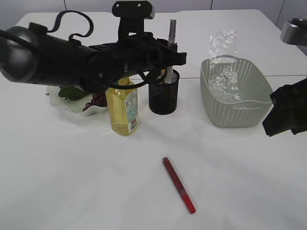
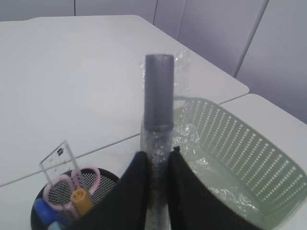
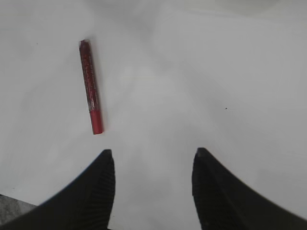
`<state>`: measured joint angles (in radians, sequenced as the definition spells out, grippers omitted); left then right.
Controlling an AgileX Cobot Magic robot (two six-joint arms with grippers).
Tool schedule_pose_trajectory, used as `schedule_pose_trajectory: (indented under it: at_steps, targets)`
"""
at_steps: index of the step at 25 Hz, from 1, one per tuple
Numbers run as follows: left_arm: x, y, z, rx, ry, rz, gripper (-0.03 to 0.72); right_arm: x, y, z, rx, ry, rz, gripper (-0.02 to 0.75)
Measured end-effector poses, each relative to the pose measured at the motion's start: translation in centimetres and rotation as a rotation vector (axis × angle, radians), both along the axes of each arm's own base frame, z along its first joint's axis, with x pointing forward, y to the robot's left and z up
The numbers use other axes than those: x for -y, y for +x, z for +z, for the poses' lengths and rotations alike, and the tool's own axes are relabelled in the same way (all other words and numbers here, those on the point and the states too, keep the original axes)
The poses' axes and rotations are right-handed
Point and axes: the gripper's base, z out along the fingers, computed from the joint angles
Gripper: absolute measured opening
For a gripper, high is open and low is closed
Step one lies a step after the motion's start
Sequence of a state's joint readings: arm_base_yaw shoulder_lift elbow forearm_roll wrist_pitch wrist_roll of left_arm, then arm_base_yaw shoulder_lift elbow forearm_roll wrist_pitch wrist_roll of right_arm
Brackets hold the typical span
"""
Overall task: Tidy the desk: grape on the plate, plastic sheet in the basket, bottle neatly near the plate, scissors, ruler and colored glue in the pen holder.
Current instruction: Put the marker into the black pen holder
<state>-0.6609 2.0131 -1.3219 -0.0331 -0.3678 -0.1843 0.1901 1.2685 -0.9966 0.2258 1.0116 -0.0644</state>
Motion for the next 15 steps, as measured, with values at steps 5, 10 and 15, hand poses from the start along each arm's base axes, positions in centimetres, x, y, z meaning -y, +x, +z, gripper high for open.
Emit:
schedule_pose_trajectory:
  at_steps: [5,10,15]
  targets:
    - [1.3,1.7,-0.9,0.029,-0.014,-0.004,0.079,0.0,0.0,0.0,0.002,0.0,0.0,0.386]
    - [2.2,2.7,-1.6,0.062,0.003,-0.019,0.079,0.0,0.1,0.0,0.008,0.001,-0.002,0.385]
    - [2.6,3.2,-1.9,0.107,0.029,-0.028,0.079,0.0,0.1,0.0,0.008,0.001,-0.002,0.386]
